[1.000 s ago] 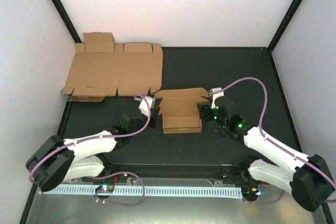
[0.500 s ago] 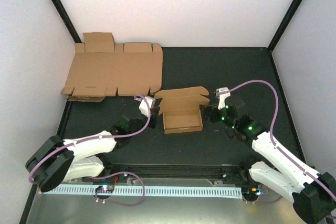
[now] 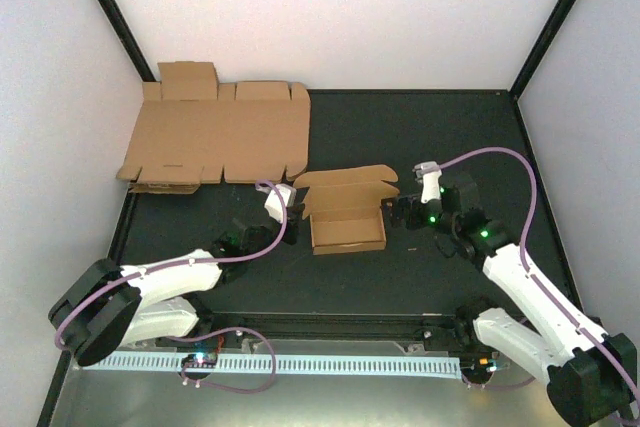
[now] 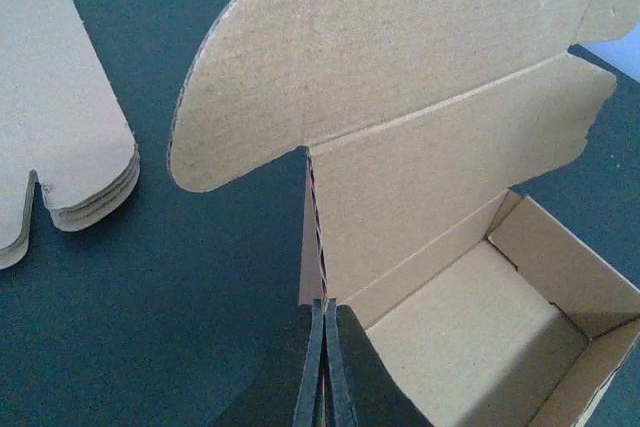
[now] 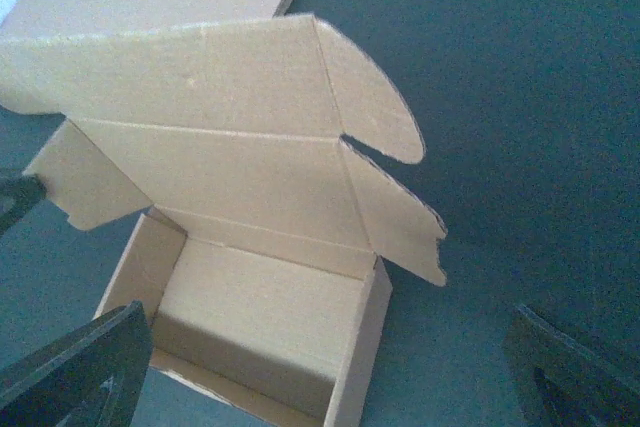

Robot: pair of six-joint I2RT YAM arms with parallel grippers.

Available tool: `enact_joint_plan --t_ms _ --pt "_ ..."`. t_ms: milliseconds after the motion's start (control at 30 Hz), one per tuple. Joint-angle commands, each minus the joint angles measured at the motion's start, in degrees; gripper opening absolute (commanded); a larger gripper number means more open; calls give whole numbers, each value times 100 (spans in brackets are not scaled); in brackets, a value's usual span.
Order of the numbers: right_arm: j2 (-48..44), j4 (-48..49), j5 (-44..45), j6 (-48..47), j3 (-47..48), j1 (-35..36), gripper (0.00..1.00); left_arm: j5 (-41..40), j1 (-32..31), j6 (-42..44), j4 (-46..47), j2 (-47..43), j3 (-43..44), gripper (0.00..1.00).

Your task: Fold the paper box

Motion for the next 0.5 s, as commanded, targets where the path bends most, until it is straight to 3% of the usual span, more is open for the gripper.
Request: enact_joint_plan --t_ms 0,167,467 --pt "96 -296 6 -136 198 -39 99 -2 -55 77 51 -76 42 2" --pt "394 -429 122 -259 362 -37 90 7 -57 76 33 -73 50 2" --pt "692 142 -77 -197 205 -37 82 8 -54 89 -2 -101 53 2"
